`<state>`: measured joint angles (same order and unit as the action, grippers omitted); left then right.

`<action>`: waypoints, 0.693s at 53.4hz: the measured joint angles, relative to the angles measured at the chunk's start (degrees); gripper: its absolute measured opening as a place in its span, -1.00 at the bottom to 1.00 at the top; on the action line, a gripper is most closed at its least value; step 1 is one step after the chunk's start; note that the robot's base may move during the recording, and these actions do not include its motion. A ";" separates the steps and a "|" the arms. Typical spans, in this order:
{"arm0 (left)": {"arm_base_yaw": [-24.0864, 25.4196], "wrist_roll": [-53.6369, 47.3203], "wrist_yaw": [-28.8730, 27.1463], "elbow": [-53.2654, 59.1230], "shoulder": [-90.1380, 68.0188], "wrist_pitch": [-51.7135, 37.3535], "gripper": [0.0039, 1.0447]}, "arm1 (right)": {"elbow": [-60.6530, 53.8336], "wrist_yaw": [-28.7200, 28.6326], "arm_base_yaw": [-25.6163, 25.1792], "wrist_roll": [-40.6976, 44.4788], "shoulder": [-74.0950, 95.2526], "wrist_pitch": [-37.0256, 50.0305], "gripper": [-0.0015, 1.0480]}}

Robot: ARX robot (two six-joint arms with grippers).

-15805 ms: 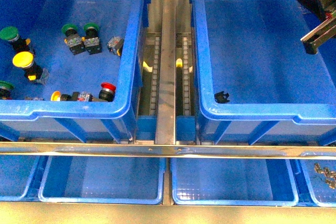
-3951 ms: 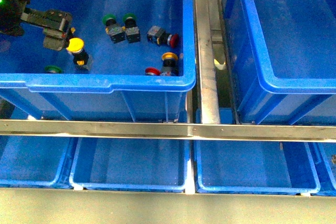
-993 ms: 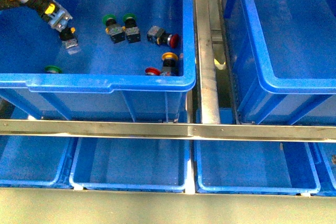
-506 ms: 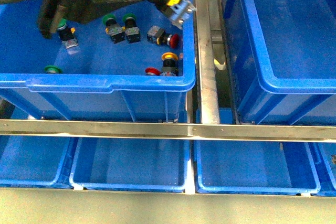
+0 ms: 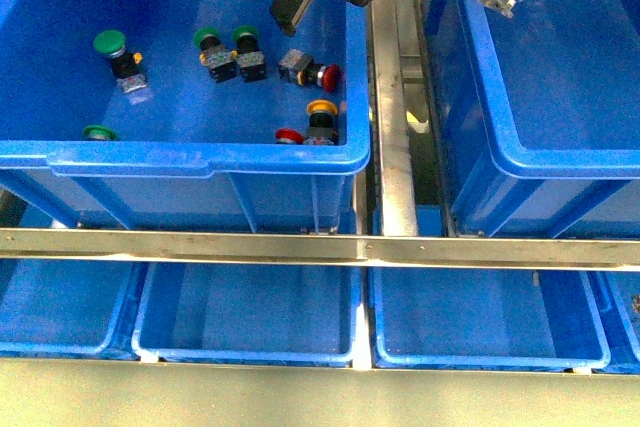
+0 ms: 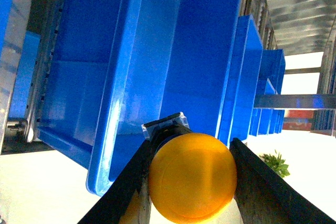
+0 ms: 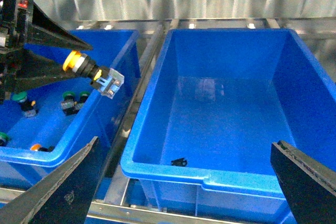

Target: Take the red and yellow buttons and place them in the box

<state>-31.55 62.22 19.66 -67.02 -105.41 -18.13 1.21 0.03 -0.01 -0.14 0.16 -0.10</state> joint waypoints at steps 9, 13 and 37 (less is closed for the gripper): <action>-0.26 -0.46 -0.13 -0.74 -1.62 0.92 -0.34 | 5.46 0.26 -0.81 5.14 8.44 -13.66 0.87; -0.31 -0.61 -0.13 -0.85 -1.81 0.90 -0.34 | 8.74 -3.26 -2.43 11.54 20.92 -13.90 0.87; -0.33 -1.36 0.09 -3.65 -3.67 1.05 -0.34 | 24.65 -5.22 7.30 26.16 75.43 31.04 0.87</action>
<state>-31.88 60.86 19.75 -70.67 -109.08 -17.08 25.87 -5.19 7.29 26.02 75.59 30.94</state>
